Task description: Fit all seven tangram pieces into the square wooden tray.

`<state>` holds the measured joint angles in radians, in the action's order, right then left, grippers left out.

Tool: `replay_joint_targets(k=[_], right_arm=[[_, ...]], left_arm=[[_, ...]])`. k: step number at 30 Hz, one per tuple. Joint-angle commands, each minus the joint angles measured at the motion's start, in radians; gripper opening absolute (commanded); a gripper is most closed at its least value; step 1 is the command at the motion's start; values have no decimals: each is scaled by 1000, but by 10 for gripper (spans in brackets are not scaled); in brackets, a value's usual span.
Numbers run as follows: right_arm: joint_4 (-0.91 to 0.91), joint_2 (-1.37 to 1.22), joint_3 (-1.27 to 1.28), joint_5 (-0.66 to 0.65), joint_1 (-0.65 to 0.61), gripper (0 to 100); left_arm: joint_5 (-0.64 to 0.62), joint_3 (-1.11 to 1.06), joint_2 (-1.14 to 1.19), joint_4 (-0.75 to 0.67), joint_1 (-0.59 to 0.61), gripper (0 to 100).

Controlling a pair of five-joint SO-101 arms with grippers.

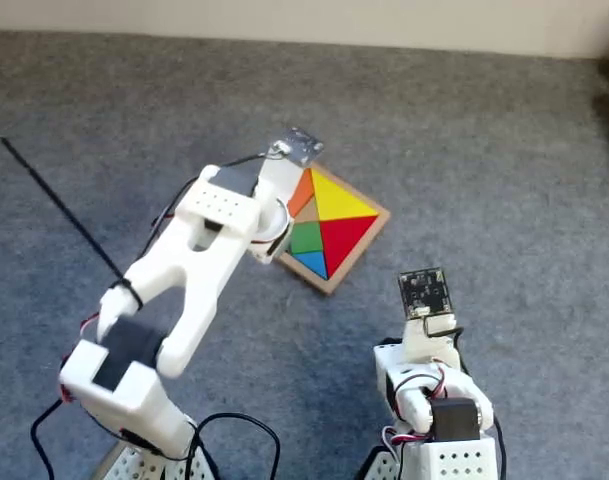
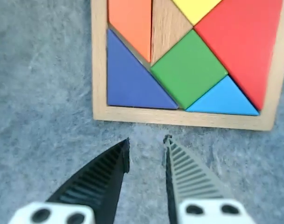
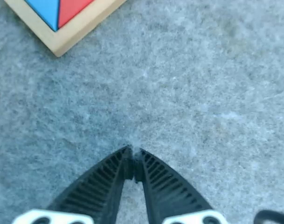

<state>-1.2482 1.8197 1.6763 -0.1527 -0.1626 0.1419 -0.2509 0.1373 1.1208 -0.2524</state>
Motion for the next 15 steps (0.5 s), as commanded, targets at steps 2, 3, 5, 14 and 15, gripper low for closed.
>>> replay_joint_targets(k=[2,3,5,14,15], right_arm=[[-10,33,143,5,8,17],[-10,33,143,5,8,17],[-10,33,143,5,8,17],[-10,33,143,5,8,17],[-10,33,143,5,8,17]], left_arm=[[0,-97,-173,-130,58,126],[-6,-120,-189,-167,74,126],[-64,-162,-213,-250,119,126],[-133,-189,-127,-471,176,130],[-133,-176,-104,-477,176,130]])
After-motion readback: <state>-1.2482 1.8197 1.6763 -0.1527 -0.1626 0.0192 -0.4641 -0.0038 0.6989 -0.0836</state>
